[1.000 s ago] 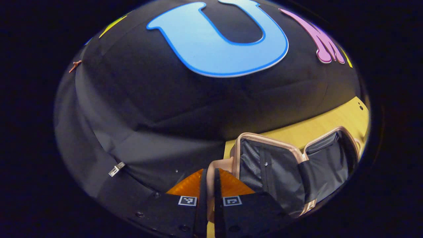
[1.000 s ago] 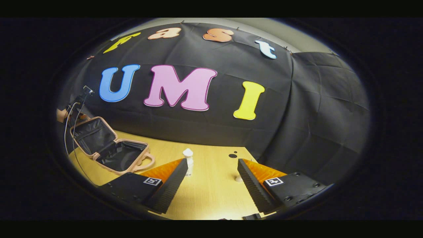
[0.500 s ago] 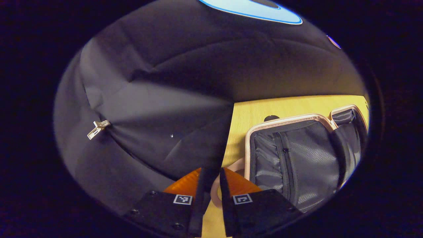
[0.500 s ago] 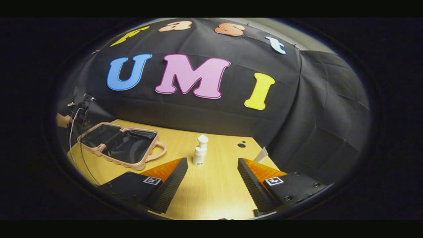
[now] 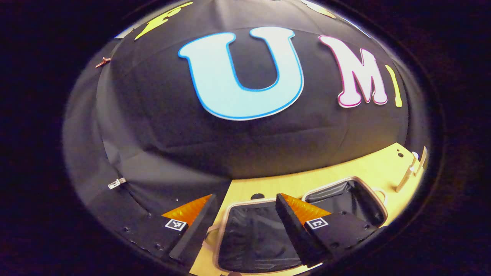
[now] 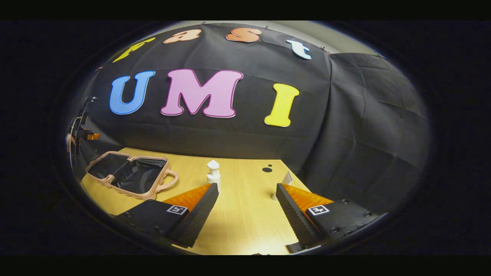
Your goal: First open the suitcase, pack the skin care products into it, and then close the suitcase.
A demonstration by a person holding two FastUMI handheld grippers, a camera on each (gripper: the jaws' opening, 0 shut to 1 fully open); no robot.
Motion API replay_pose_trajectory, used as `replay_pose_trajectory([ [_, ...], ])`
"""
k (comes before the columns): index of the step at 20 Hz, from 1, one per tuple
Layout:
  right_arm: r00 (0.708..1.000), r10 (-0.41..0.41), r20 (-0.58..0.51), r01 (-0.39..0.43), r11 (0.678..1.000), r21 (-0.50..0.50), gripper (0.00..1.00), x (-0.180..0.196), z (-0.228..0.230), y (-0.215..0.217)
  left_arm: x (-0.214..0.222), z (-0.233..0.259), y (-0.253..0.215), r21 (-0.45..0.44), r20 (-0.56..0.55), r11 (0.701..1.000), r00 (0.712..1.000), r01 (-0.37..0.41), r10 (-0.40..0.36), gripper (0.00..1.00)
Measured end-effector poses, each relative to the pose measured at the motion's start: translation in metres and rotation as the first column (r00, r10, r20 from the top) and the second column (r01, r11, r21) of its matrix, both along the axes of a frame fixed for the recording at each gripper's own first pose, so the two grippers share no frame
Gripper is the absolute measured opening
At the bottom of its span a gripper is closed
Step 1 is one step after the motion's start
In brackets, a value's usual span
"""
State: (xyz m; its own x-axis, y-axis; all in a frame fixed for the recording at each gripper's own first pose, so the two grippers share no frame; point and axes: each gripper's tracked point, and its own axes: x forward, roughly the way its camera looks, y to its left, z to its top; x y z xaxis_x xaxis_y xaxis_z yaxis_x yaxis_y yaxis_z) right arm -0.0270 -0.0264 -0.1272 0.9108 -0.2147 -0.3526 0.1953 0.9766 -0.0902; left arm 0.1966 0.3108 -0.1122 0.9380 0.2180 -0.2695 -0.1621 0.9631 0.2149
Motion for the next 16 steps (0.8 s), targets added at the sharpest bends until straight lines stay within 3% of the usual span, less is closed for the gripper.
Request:
replay_pose_trajectory([
  [5,1.0,0.03,0.004,-0.031,0.999,0.014,0.97,0.013,-0.012,-0.039,0.006,0.034,-0.146,-0.006,0.119,0.99,0.983,0.142,-0.14,0.97],
  [8,0.998,0.058,-0.021,-0.057,0.998,0.035,0.97,0.022,-0.035,-0.058,0.006,0.034,-0.251,-0.058,0.185,0.965,0.953,0.256,-0.242,0.97],
  [12,0.997,0.06,-0.048,-0.058,0.997,0.058,0.97,0.04,-0.067,-0.088,0.006,-0.018,-0.378,-0.166,0.178,0.902,0.911,0.4,-0.371,0.97],
  [16,0.996,0.054,-0.078,-0.049,0.997,0.063,0.97,0.059,-0.101,-0.114,0.009,-0.088,-0.45,-0.204,0.114,0.874,0.897,0.442,-0.427,0.98],
])
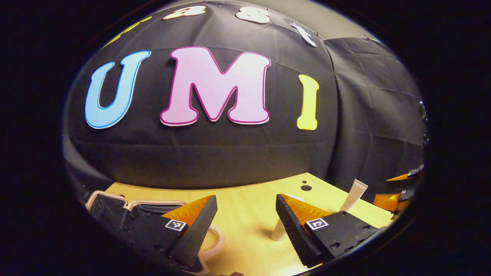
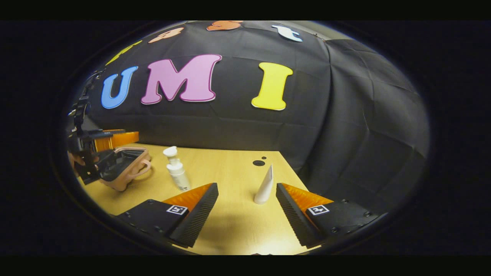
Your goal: First open the suitcase, pack the skin care products into it, and then close the suitcase.
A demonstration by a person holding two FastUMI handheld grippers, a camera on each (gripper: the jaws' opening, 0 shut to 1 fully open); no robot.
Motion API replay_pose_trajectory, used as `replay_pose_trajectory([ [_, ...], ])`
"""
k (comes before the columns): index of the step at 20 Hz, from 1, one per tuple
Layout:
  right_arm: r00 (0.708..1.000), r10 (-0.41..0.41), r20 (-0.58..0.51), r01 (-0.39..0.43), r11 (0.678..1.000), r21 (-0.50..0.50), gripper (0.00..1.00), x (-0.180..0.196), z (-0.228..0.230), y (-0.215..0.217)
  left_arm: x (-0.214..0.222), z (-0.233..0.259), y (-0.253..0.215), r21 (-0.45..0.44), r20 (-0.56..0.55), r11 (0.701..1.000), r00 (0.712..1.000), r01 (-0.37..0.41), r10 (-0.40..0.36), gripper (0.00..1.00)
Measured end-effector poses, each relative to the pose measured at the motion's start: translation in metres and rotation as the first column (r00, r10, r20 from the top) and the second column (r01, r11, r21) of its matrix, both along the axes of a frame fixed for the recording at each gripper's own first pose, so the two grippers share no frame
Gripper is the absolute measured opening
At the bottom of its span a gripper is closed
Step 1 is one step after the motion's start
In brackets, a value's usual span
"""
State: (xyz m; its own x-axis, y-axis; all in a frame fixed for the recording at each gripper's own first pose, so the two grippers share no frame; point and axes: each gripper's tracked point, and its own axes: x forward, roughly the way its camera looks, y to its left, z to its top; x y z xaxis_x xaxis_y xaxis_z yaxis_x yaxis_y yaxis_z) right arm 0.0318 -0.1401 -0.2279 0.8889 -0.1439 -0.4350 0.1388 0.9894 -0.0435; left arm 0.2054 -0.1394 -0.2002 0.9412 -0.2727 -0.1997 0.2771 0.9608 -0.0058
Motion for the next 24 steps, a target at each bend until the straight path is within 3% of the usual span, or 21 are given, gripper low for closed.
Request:
replay_pose_trajectory([
  [6,0.999,-0.014,-0.052,0.015,1.0,0.012,0.97,0.016,-0.041,-0.024,0.0,-0.091,-0.06,0.018,-0.115,0.996,0.99,0.09,-0.087,0.97],
  [17,0.994,-0.03,-0.11,0.032,0.999,0.018,0.98,0.038,-0.081,-0.033,0.066,-0.15,-0.106,0.007,-0.151,1.0,0.989,-0.004,0.005,0.98],
  [19,0.992,-0.041,-0.116,0.047,0.998,0.043,0.98,0.04,-0.09,-0.033,0.074,-0.157,-0.1,-0.005,-0.159,0.999,0.986,-0.044,0.043,0.87],
  [20,0.99,-0.043,-0.131,0.051,0.997,0.06,0.97,0.04,-0.098,-0.033,0.075,-0.159,-0.101,-0.031,-0.174,0.999,0.984,-0.042,0.036,0.72],
  [21,0.99,-0.044,-0.13,0.054,0.996,0.072,0.97,0.043,-0.101,-0.032,0.071,-0.156,-0.103,-0.055,-0.197,0.998,0.98,-0.043,0.031,0.66],
  [24,0.993,-0.063,-0.098,0.068,0.996,0.051,0.97,0.054,-0.104,-0.038,0.074,-0.159,-0.095,-0.074,-0.202,0.996,0.979,-0.052,0.036,0.65],
])
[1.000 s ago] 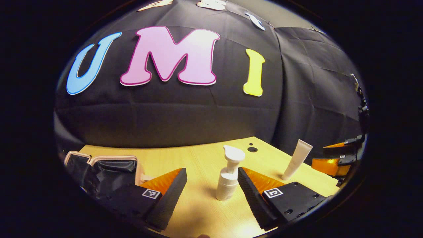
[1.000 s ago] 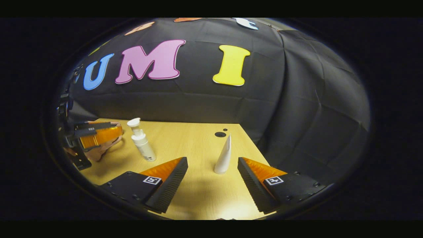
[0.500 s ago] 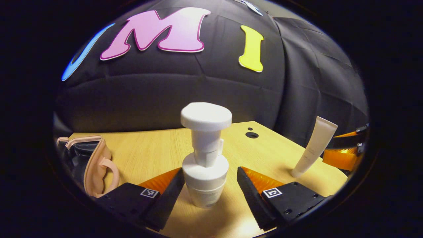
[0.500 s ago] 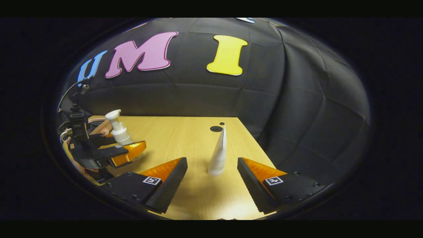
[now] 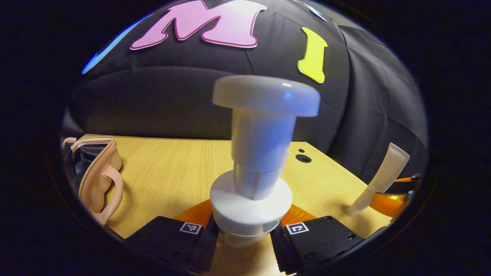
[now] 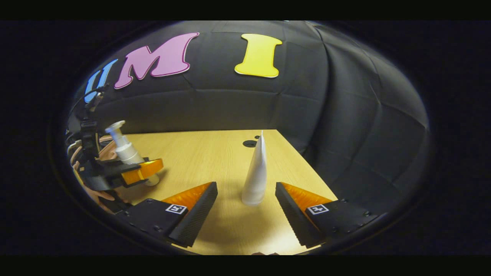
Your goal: First open the suitcase, pack the skin care products into it, and then close the suitcase.
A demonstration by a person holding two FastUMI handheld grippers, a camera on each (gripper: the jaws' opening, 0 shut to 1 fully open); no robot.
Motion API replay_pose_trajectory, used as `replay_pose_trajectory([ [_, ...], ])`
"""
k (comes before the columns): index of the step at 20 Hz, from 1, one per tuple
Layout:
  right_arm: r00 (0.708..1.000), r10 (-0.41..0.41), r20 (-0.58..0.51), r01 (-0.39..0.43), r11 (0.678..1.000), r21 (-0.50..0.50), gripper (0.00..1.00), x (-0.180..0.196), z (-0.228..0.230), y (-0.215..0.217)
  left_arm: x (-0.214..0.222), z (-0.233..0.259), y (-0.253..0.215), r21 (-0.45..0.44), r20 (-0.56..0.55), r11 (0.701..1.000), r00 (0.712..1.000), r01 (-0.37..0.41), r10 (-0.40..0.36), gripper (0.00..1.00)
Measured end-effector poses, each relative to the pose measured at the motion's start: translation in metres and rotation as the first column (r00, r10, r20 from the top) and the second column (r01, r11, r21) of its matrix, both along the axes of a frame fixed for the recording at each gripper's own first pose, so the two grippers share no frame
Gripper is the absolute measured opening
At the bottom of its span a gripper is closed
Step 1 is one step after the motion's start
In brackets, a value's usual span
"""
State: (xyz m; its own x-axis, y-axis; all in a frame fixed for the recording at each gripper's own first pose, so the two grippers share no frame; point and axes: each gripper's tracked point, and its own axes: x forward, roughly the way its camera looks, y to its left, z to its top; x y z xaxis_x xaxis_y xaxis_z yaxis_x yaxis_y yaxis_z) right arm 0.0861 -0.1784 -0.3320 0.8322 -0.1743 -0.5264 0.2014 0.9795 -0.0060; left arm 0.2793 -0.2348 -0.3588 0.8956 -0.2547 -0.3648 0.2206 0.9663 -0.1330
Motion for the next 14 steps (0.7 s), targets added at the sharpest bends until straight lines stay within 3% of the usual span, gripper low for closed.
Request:
replay_pose_trajectory([
  [3,0.999,-0.039,-0.006,0.039,0.999,0.026,0.98,0.02,-0.018,-0.004,-0.018,0.0,0.014,0.004,-0.011,1.0,1.0,-0.013,0.013,0.6],
  [5,0.998,-0.064,-0.016,0.065,0.998,0.008,0.97,0.031,-0.031,-0.013,-0.037,0.006,0.019,-0.036,-0.015,0.999,1.0,-0.017,0.016,0.63],
  [10,0.996,-0.077,-0.04,0.077,0.997,0.0,0.99,0.04,-0.056,-0.021,-0.074,0.041,0.026,0.001,0.035,1.0,0.999,0.023,-0.023,0.63],
  [13,0.996,-0.084,-0.031,0.084,0.996,-0.009,0.97,0.046,-0.062,-0.027,-0.095,0.061,0.026,-0.037,0.026,0.999,0.999,0.021,-0.02,0.63],
  [14,0.995,-0.097,-0.024,0.097,0.995,-0.006,0.82,0.048,-0.063,-0.03,-0.1,0.065,0.026,-0.038,0.027,0.999,0.999,0.019,-0.018,0.63],
])
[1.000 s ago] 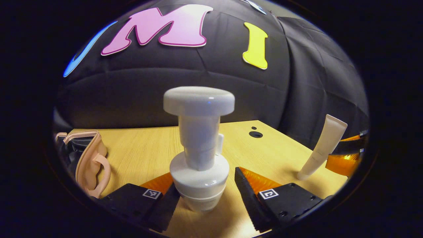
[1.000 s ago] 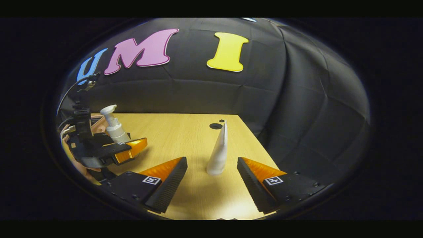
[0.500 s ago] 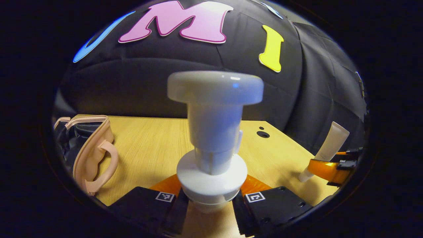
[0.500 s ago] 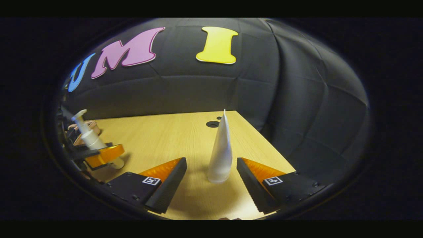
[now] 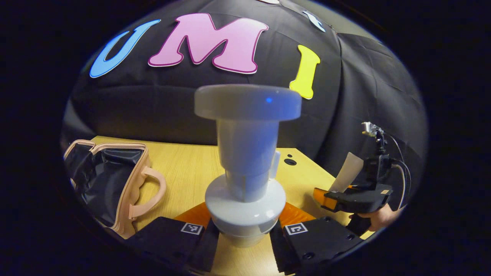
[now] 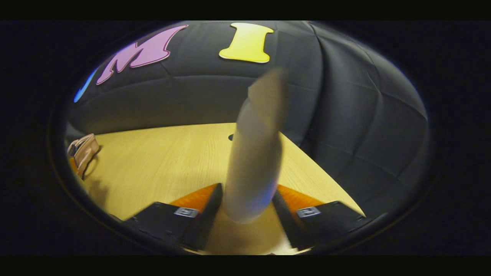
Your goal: First open the suitcase, pack the skin care products into it, and then close the suitcase.
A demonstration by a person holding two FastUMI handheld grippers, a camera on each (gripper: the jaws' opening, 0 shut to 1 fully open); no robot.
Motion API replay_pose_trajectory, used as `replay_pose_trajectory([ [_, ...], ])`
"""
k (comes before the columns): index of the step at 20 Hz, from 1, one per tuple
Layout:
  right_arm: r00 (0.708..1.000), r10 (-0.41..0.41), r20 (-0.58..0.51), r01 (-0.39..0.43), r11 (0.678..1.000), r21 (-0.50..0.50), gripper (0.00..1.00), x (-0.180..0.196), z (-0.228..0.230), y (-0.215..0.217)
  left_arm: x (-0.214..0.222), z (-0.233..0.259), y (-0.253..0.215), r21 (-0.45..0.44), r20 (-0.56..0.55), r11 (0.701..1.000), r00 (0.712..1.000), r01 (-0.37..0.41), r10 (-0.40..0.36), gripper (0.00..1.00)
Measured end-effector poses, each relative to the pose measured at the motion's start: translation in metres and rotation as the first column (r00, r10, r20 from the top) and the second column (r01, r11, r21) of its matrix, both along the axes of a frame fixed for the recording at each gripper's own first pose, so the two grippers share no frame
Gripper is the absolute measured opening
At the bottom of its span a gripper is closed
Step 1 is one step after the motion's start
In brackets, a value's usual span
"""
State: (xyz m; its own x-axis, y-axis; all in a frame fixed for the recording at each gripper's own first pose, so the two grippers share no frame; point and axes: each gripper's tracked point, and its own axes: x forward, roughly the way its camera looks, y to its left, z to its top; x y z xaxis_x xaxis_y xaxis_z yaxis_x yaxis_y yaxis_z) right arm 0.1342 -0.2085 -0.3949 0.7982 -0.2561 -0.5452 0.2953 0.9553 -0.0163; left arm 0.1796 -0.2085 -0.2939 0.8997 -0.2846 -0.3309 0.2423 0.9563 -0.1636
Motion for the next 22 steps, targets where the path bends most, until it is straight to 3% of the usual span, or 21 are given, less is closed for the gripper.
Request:
replay_pose_trajectory([
  [2,1.0,-0.007,0.01,0.007,1.0,0.005,0.52,0.003,0.0,0.0,-0.01,0.006,0.002,0.01,-0.002,1.0,1.0,0.009,-0.009,0.63],
  [6,0.998,0.065,-0.007,-0.065,0.998,-0.015,0.43,-0.001,0.004,0.007,-0.022,0.011,0.014,0.005,-0.002,1.0,1.0,0.001,-0.001,0.63],
  [10,0.986,0.154,0.058,-0.15,0.987,-0.058,0.43,-0.006,0.044,0.031,-0.026,0.016,0.036,-0.006,0.008,0.999,0.999,-0.032,0.032,0.63],
  [15,0.966,0.222,0.132,-0.221,0.975,-0.026,0.39,-0.013,0.1,0.081,-0.032,0.033,0.069,-0.025,0.036,0.997,0.997,-0.068,0.069,0.63],
  [17,0.955,0.251,0.158,-0.251,0.968,-0.02,0.35,-0.015,0.124,0.105,-0.036,0.045,0.09,-0.035,0.048,0.996,0.995,-0.087,0.088,0.63],
  [18,0.947,0.273,0.171,-0.273,0.962,-0.029,0.39,-0.015,0.136,0.12,-0.038,0.051,0.101,-0.038,0.057,0.994,0.993,-0.099,0.101,0.63],
  [21,0.918,0.341,0.201,-0.341,0.939,-0.035,0.35,-0.015,0.166,0.163,-0.041,0.066,0.149,-0.031,0.066,0.989,0.987,-0.147,0.148,0.63],
  [22,0.914,0.349,0.209,-0.352,0.936,-0.021,0.39,-0.014,0.177,0.178,-0.04,0.069,0.168,-0.028,0.064,0.986,0.984,-0.165,0.166,0.63],
])
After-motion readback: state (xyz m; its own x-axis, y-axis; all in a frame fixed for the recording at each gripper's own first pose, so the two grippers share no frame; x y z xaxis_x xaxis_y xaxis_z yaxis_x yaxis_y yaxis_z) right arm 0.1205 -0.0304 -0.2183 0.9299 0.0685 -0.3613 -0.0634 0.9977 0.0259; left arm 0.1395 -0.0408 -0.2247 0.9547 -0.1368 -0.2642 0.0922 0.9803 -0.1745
